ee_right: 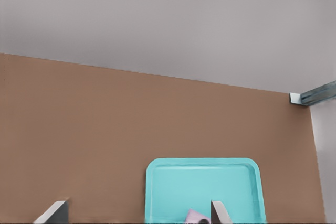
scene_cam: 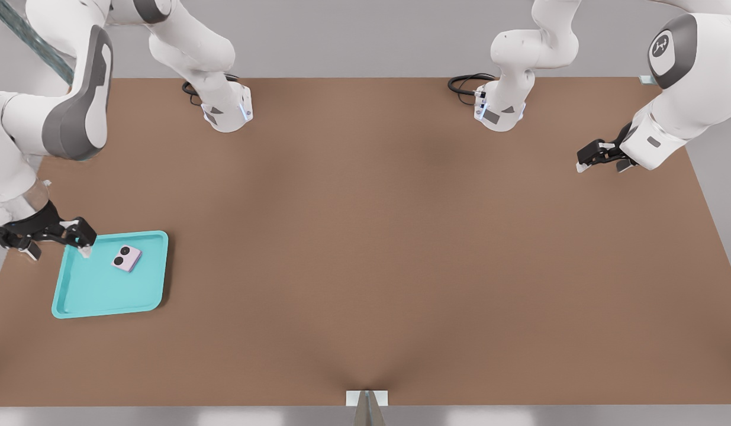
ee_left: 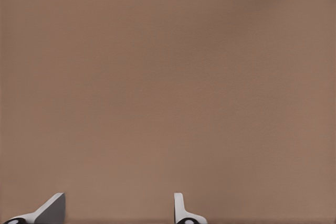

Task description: Keep left arm still and place phone on the tray with right arm

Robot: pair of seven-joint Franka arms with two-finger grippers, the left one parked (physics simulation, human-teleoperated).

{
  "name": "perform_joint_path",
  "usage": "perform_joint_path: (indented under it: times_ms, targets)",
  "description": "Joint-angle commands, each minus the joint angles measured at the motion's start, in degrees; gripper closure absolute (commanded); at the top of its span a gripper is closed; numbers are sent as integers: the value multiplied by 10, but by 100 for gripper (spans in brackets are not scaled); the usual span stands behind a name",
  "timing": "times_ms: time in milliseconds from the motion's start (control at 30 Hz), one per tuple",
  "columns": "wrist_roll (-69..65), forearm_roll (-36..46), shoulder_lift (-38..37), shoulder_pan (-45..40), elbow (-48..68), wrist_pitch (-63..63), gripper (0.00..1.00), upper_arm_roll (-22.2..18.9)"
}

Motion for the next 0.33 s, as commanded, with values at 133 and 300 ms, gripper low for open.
perform_joint_path:
  times_ms: [133, 300]
  targets:
    - [74, 66, -41, 54, -9, -183, 0, -48]
    - [66, 65, -51, 57, -22, -183, 0, -48]
